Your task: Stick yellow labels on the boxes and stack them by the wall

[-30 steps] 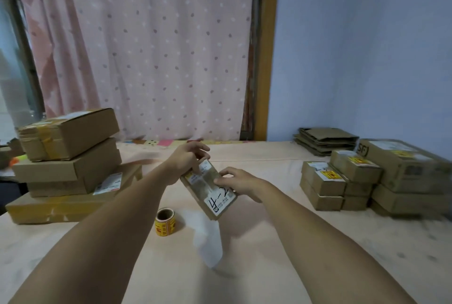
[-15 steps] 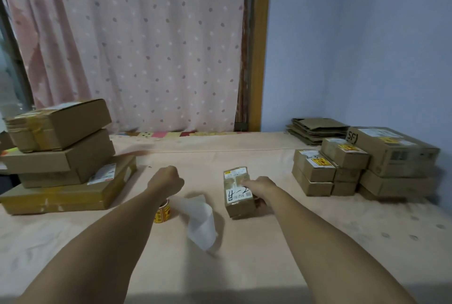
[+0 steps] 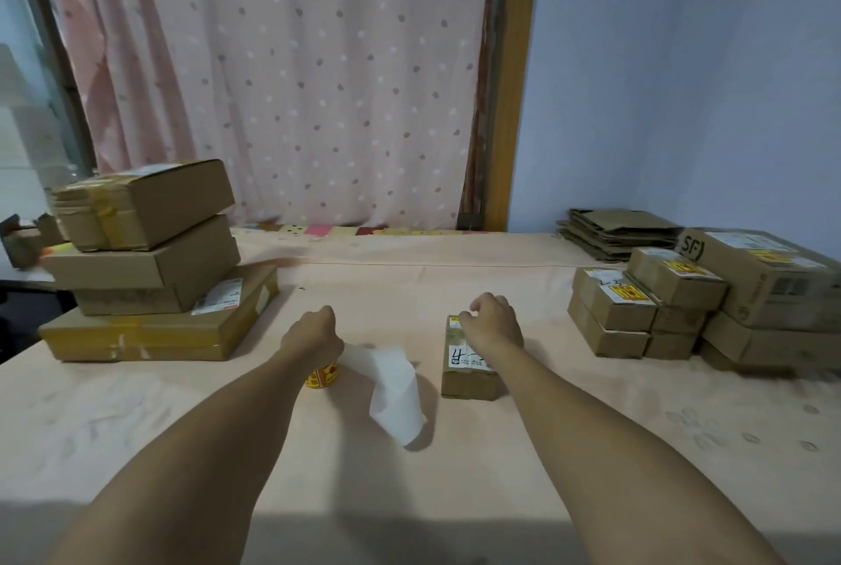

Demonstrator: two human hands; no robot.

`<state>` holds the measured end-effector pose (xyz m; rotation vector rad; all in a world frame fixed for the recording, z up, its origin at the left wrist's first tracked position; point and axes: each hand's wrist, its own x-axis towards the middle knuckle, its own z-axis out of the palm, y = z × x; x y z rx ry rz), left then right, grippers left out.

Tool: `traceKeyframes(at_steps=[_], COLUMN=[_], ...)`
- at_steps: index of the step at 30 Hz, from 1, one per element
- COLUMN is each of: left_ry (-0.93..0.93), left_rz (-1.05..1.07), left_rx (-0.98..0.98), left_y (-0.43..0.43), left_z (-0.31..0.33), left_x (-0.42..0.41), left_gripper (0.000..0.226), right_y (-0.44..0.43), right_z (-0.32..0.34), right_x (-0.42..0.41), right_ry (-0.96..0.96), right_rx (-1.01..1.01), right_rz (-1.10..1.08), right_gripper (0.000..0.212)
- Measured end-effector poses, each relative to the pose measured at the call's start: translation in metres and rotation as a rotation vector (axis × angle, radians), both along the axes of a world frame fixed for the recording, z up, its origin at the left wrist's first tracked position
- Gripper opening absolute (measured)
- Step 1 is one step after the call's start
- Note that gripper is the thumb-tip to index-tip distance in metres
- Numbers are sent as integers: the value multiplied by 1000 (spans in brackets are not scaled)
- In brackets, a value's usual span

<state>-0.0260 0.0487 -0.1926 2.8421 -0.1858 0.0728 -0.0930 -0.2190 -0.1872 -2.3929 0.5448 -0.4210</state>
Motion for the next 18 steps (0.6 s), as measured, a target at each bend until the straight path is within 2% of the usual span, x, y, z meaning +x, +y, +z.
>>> traceKeyframes(at_steps=[2, 4, 7, 12, 15, 18], left_ry=[-22, -32, -34, -49, 4, 9], left_rz=[4, 0, -76, -156, -172, -115], left_rx=[-116, -312, -567, -769, -928, -1050], left_y=[5, 12, 18, 19, 14, 6], left_z=[0, 1, 12, 43, 64, 78], left_x=[4, 7, 5, 0, -2, -1], left_gripper=[27, 29, 29, 32, 31, 30], right_y=[16, 32, 49, 67, 79, 92], right_z=[1, 4, 14, 23, 28, 37], right_x=[6, 11, 18, 27, 30, 25], right_ry=[-57, -74, -17, 49, -22, -163], right_rx=[23, 69, 211, 403, 446, 431], right_rz=[77, 146, 220, 259, 269, 311], right_gripper=[19, 21, 28, 39, 44, 38])
